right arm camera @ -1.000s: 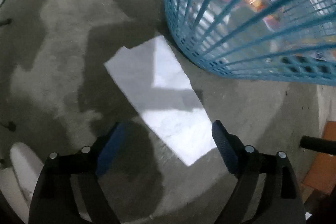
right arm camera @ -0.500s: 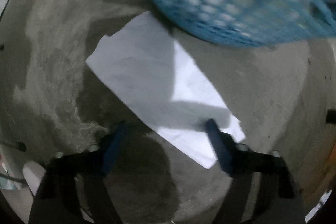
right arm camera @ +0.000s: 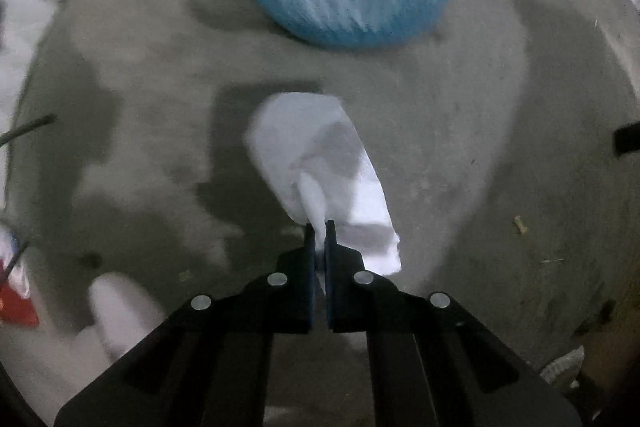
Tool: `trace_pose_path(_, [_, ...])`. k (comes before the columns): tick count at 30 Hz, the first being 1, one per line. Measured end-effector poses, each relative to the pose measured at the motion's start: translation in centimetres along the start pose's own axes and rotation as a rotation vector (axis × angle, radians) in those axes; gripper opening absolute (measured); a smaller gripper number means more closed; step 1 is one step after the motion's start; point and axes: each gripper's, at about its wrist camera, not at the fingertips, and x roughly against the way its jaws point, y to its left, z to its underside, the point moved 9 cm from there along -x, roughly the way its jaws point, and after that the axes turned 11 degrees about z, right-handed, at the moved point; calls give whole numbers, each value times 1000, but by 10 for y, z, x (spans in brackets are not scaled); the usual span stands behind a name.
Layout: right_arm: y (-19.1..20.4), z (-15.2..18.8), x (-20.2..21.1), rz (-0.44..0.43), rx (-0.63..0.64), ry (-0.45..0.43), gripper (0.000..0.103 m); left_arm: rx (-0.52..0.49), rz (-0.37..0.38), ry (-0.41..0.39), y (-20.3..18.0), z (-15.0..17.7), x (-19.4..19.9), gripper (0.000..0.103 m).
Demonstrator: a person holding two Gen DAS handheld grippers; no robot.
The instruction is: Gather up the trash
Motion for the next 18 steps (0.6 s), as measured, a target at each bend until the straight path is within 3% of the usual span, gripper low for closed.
trace_pose_path(3, [3, -21, 70, -40, -21, -155, 4, 3, 25, -9, -1, 1, 3, 75])
trace_pose_path(7, [6, -78, 132, -108, -108, -291, 4, -14, 49, -35, -3, 2, 15, 75])
trace_pose_path(11, [-7, -127, 146, -111, -197, -310, 4, -20, 59, -59, -1, 6, 28, 75])
trace_pose_path(14, [-16, -156, 125, -94, -251, -266, 5, -24, 47, -77, 4, 9, 39, 75])
trace_pose_path(16, [-13, -167, 98, -95, -265, -176, 12, -20, 37, -85, 10, 11, 45, 75])
trace_pose_path(18, [-20, -176, 72, -53, -263, -97, 49, -12, 24, -97, 18, 12, 52, 75])
